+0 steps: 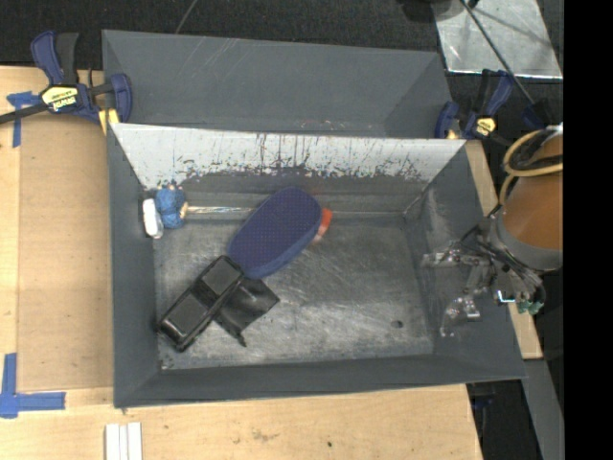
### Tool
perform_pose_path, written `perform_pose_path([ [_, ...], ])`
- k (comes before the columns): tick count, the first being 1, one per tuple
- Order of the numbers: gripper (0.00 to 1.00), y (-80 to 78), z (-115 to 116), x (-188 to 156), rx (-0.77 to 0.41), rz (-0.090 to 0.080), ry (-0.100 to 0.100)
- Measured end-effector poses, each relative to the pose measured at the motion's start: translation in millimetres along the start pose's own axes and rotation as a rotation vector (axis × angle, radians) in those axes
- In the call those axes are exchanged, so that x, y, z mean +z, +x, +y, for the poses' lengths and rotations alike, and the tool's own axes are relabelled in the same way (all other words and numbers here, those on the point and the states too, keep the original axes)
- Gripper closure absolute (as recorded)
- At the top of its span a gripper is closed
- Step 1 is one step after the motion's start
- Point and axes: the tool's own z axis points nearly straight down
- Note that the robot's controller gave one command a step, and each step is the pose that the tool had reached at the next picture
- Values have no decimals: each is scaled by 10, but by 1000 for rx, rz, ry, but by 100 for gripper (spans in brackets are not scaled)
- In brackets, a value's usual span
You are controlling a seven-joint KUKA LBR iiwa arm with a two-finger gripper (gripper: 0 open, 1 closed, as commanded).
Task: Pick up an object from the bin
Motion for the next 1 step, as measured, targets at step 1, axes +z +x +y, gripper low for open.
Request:
perform_pose_path([
  [1,0,-1123,314,113,-289,-13,3],
])
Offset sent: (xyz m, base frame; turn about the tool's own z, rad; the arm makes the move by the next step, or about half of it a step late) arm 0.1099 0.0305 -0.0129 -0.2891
